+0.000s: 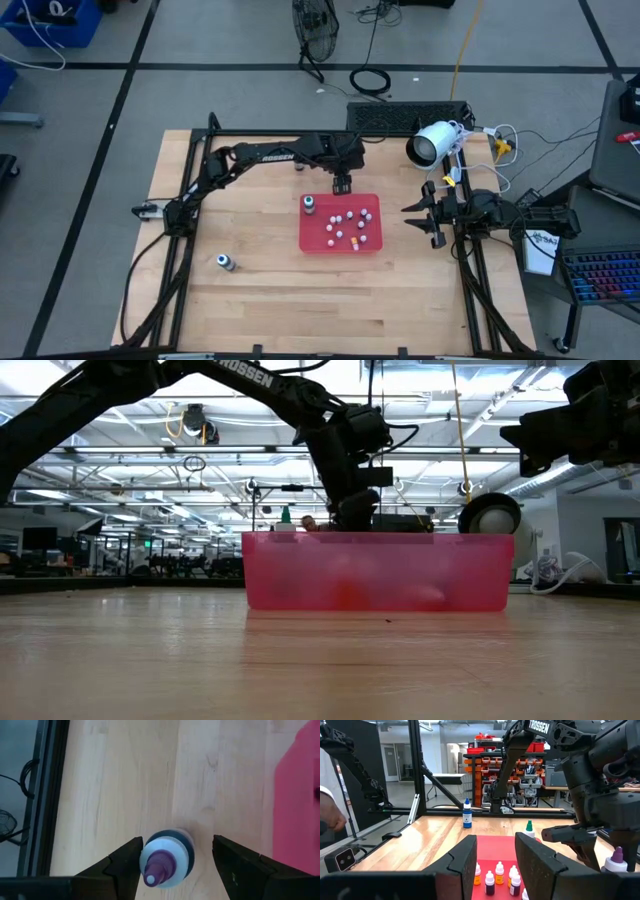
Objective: Pick & Place food coloring
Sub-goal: Put the big purple food coloring bottle into the red bin
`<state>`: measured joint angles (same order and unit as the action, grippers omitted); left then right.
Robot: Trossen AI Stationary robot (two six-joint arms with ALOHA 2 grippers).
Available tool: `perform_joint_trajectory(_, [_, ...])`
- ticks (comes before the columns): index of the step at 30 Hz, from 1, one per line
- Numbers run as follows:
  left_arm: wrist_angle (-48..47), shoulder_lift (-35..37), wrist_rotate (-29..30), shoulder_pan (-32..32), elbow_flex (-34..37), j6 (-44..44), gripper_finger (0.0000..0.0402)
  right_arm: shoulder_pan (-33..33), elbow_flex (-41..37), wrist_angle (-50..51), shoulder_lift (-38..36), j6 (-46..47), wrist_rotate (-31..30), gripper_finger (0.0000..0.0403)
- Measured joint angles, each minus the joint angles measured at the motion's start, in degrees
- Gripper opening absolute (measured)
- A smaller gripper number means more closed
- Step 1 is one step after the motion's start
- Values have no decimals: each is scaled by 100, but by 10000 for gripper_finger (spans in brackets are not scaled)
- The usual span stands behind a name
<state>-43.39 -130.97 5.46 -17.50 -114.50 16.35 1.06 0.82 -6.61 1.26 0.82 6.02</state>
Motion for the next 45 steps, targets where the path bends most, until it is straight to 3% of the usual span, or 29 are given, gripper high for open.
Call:
perform_joint_trajectory(13, [121,-3,354,-143,0,142,239,-1,0,0,0,0,0,125])
perform_joint_trajectory(19, [140,-7,175,-184,4,234,239,-1,1,-1,0,1,0,125])
perform_joint_trajectory(26, [473,-27,-291,-178,477,179,239,-2,0,0,0,1,0,125])
perform_joint_trajectory(31, [525,-34,210,-68,660,303,239,-1,0,0,0,1,0,125])
perform_joint_trajectory(45, [799,-23,510,-59,619,351,239,0,0,0,0,0,0,125])
